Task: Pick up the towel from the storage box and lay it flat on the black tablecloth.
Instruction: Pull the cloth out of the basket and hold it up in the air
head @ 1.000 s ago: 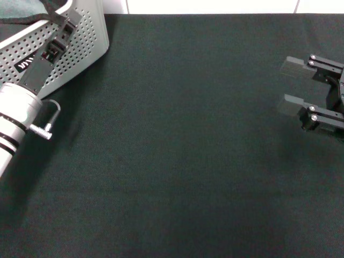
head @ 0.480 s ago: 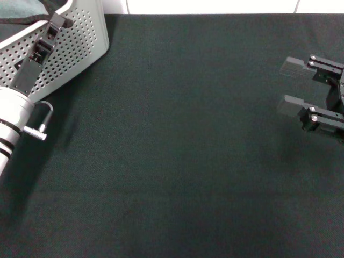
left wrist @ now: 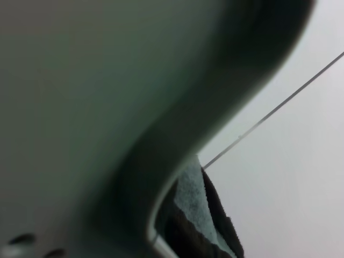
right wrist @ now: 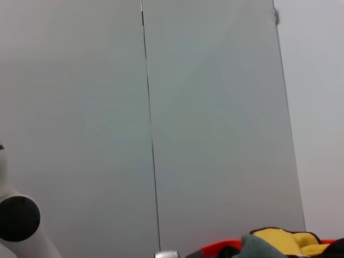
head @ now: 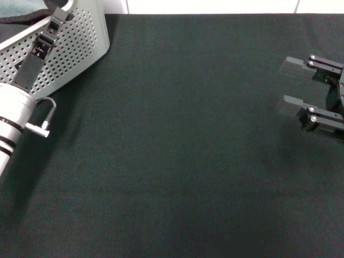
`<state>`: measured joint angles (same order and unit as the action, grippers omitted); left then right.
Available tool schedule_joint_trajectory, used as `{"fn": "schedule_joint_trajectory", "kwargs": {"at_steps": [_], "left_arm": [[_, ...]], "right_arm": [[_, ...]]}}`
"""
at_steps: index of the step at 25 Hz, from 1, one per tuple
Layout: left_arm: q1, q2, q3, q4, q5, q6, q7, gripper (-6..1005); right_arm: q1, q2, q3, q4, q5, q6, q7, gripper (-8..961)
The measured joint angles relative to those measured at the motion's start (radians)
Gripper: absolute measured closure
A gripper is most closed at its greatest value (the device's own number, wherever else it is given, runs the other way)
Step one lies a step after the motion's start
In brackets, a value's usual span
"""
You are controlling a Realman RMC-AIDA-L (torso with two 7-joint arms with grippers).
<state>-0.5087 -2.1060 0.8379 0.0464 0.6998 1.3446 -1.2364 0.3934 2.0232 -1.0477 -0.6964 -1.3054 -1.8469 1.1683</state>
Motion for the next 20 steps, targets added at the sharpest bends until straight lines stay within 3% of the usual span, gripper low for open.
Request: {"fn": "schedule_joint_trajectory", "kwargs": {"at_steps": [20], "left_arm": [[0.0,-0.002,-0.009,-0.025,-0.03,0.045,0.056,970]], "right_arm": [[0.001,0.0,0.0,0.014,0.001,0.0,-0.012,320]]}}
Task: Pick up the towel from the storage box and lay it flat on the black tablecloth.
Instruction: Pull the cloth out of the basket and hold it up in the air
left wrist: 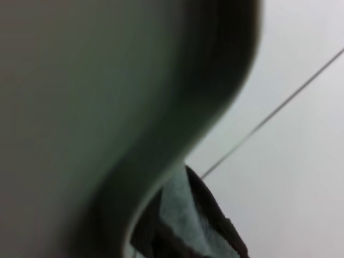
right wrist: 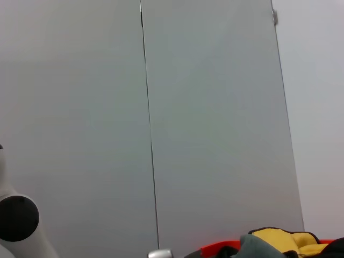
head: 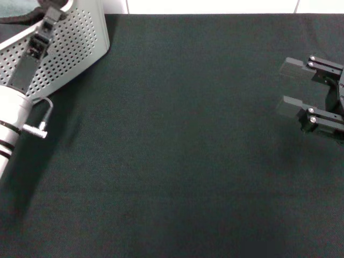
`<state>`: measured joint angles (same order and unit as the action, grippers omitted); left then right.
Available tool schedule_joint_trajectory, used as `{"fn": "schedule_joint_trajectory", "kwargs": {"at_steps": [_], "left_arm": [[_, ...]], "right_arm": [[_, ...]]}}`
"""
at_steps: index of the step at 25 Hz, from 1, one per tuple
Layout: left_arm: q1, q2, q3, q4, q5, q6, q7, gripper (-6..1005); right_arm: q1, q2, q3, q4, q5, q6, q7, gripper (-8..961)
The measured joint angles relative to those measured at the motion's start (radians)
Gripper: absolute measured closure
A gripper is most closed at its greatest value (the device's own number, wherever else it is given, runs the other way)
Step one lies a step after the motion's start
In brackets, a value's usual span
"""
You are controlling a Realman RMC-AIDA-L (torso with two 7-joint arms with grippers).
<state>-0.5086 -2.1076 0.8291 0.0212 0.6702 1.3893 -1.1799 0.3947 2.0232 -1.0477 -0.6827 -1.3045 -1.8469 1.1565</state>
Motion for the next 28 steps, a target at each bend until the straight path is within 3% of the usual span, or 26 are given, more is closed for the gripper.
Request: {"fn": "schedule_joint_trajectory", "kwargs": {"at_steps": [6,15,19,23,28], "left_arm": [[0.0,0.0,-0.002,-0.05,-0.058,0.063,0.069,974],[0.007,0.005,0.011,-0.028,-0.013,0.134,0.098,978],[0.028,0.011,0.012,0.078,0.132,0.2,0.056,982],[0.068,0.017,0.012,0.267,0.309,0.242,-0.084,987],[0.119,0.026,0.011,0.481,0.402,0.448,-0.223,989]], "right_arm": [[0.0,0.0,0.0,0.0,0.001,-0.002,0.0,320],[0.001,0.0,0.0,0.011,0.001,-0.004,0.0,320],[-0.003,-0.001,0.0,0.012,0.008,-0.008,0.0,321],[-0.001,-0.005,0.0,0.012,0.01,-0.01,-0.002,321],[0.003,-0.006,0.0,0.011,0.011,-0.003,-0.023,321]]}}
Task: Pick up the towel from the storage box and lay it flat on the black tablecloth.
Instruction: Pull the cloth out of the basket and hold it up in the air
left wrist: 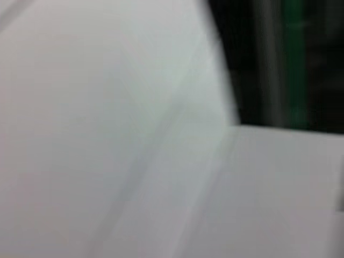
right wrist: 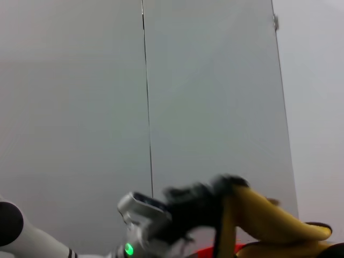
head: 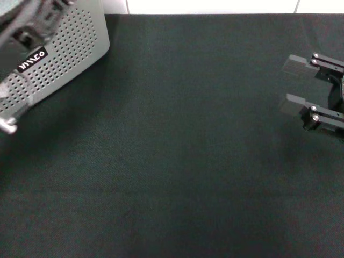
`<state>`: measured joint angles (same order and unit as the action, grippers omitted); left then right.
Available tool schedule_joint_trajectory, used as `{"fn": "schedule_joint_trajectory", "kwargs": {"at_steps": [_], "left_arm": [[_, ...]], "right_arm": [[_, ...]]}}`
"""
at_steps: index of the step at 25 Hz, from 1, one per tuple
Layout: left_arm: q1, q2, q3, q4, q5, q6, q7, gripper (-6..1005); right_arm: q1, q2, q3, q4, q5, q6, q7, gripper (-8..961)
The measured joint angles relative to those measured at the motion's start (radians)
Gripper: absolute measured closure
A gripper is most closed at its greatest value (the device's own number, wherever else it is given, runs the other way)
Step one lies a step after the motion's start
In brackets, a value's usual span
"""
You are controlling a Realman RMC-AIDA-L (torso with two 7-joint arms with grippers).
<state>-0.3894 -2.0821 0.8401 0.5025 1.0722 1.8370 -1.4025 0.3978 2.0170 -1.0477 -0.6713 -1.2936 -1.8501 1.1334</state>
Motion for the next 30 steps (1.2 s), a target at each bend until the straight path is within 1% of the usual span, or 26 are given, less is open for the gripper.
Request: {"fn": "schedule_joint_trajectory", "kwargs": {"at_steps": [2,5,8,11,14,18,24,27,30], "left_arm": [[0.009,0.009,-0.002,0.061,-0.008,0.102,-0.074,989],[0.013,0.026,0.007,0.156,-0.03,0.187,-0.221,989],[0.02,0.043,0.037,0.249,-0.045,0.195,-0.335,989],[0.021,0.059,0.083,0.307,-0.089,0.195,-0.384,989],[0.014,0.072,0.111,0.335,-0.149,0.195,-0.415,988],[-0.002,0.076,0.115,0.367,-0.193,0.195,-0.442,988],[-0.029,0.082,0.149,0.372,-0.183,0.195,-0.462,988],[-0.033,0.085,0.152,0.375,-0.175,0.194,-0.476,988],[-0.048,0.093,0.152,0.37,-0.151,0.194,-0.496,988]], "right_arm": [[0.0,0.0,0.0,0.0,0.0,0.002,-0.003,321],[0.002,0.0,0.0,0.0,0.001,0.006,-0.007,321],[0.003,0.001,0.0,-0.001,0.001,0.012,-0.021,321],[0.005,0.002,0.0,0.0,0.001,0.024,-0.028,321],[0.007,0.003,0.0,-0.001,0.001,0.033,-0.028,321],[0.01,0.005,-0.003,-0.001,0.001,0.034,-0.033,321],[0.021,0.007,-0.01,0.007,0.001,0.034,-0.066,321],[0.043,0.008,-0.006,0.046,0.001,0.034,-0.099,321],[0.068,0.008,-0.003,0.088,0.001,0.044,-0.13,321]]}}
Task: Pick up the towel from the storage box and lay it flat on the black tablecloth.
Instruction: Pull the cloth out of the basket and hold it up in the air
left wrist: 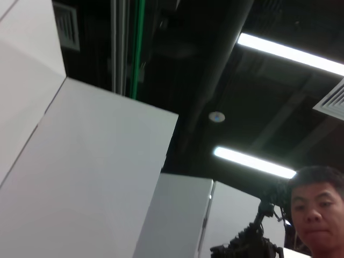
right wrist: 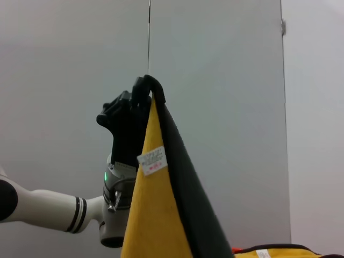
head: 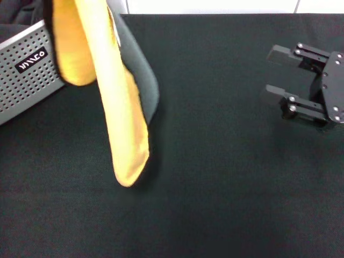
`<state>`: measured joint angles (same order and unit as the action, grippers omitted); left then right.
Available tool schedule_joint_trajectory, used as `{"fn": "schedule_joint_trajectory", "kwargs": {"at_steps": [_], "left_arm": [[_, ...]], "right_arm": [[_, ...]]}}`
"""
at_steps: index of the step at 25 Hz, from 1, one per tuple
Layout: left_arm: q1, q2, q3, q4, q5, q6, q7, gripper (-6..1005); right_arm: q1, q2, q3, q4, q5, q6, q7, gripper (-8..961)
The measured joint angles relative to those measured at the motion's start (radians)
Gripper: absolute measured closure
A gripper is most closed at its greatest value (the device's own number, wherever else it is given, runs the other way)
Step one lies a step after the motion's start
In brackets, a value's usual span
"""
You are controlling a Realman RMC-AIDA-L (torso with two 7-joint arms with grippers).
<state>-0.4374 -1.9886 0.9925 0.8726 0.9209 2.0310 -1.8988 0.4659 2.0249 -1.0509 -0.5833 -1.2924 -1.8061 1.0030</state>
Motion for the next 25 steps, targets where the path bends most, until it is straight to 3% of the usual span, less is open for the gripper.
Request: {"fn": "schedule_joint_trajectory", "kwargs": {"at_steps": [8,14,17,25], "left_arm": [[-0.072,0.006,0.001,-0.024,0.058,0.0,-0.012,988],[-0.13,0.004,0.003,-0.036,0.086,0.0,-0.012,987],[-0.14,0.003,0.002,-0.036,0.085,0.0,-0.014,987],[-0.153,0.004,-0.008,-0.029,0.059,0.0,-0.016,987]], "right_arm": [[0.11,0.003,-0.036,0.128,0.002,0.05,-0.041,321],[0.186,0.003,-0.194,0.192,0.044,0.092,-0.063,321],[0.181,0.003,-0.316,0.188,0.102,0.181,-0.073,321],[0.154,0.003,-0.362,0.189,0.14,0.315,-0.104,321]]}}
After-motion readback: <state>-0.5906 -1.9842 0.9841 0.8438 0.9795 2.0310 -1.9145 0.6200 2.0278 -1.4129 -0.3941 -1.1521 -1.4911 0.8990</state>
